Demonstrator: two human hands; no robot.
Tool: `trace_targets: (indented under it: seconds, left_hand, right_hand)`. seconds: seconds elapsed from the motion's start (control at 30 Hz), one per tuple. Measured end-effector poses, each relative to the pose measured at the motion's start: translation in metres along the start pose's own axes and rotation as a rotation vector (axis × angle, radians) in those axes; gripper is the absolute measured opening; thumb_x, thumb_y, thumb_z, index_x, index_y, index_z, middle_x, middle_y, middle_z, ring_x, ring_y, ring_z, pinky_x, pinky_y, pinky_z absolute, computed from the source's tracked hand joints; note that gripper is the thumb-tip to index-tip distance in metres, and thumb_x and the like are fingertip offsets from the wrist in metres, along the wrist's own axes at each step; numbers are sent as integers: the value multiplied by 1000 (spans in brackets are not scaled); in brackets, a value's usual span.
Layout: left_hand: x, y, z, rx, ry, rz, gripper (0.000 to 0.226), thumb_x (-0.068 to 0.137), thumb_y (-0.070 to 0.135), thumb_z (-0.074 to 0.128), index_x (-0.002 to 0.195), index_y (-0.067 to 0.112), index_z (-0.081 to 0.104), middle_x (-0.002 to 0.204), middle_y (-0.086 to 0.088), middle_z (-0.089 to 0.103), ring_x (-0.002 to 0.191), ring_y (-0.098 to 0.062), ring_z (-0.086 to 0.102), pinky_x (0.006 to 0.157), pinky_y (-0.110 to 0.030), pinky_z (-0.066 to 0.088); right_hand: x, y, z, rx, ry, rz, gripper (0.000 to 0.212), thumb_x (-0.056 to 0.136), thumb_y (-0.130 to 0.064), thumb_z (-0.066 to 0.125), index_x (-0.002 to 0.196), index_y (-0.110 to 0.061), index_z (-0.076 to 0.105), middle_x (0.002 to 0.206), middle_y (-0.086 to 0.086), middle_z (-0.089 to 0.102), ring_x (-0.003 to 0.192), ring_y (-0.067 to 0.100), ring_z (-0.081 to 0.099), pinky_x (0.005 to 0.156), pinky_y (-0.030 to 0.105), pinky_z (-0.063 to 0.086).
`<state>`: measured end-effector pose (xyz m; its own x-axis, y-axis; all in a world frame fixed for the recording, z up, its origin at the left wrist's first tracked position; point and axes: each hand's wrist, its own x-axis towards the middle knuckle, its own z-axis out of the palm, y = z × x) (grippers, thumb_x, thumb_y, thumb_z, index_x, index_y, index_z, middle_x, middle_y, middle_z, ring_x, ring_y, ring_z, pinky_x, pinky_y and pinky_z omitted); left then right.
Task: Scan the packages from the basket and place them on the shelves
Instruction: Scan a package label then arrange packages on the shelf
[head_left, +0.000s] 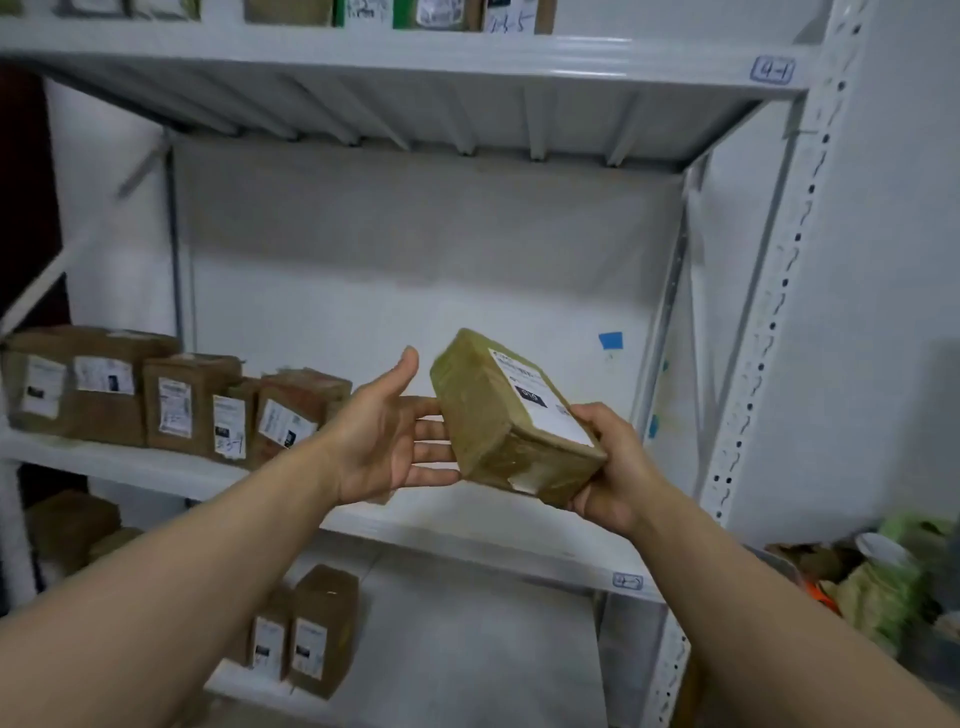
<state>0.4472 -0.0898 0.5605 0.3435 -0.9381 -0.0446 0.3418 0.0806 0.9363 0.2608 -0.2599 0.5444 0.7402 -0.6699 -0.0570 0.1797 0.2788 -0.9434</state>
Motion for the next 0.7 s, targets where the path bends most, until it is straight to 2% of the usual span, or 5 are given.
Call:
trace_targets:
  seconds: [0.13,0.3,0.47,0.57,0.7]
  left_hand:
    - [-6,30,7,114,18,65,71,85,68,57,126,10,61,123,-20,67,111,-39,68,93,-54,55]
    - [10,62,15,110,76,143,49,86,44,68,119,8,67,112,-16,67,87,-32,71,71,-43,60]
    - [35,104,19,100,61,376,39,90,32,60,120,8,69,127,-19,67,118,-41,63,103,-54,48]
    - [46,141,37,132,-16,536,38,71,27,72,106,15,75,104,-15,60,88,-37,53,73,-36,47]
    - [65,193,78,128,-50,793,72,66,17,70,134,18,48,87,-5,70,66,-18,63,50,-27,45]
  right_hand:
    - [7,-16,24,-29,6,-54,36,96,-37,48,117,-18,70,97,9,76,81,28,70,70,38,58]
    - [18,-58,50,-214,-42,-216,28,96,-53,53,107,-38,75,109,1,77,92,23,66,71,34,53]
    - [37,-115,57,-372,-157,-422,59,84,-58,72,135,-33,55,121,1,73,113,28,68,93,52,58]
    - [39,-158,58,-398,-219,-610,54,86,-39,75,135,-37,52,117,-2,74,107,23,71,91,50,57]
    - [43,-220,55,-459,-291,-833,70,83,-31,79,142,-48,46,126,-1,70,114,23,69,95,49,57]
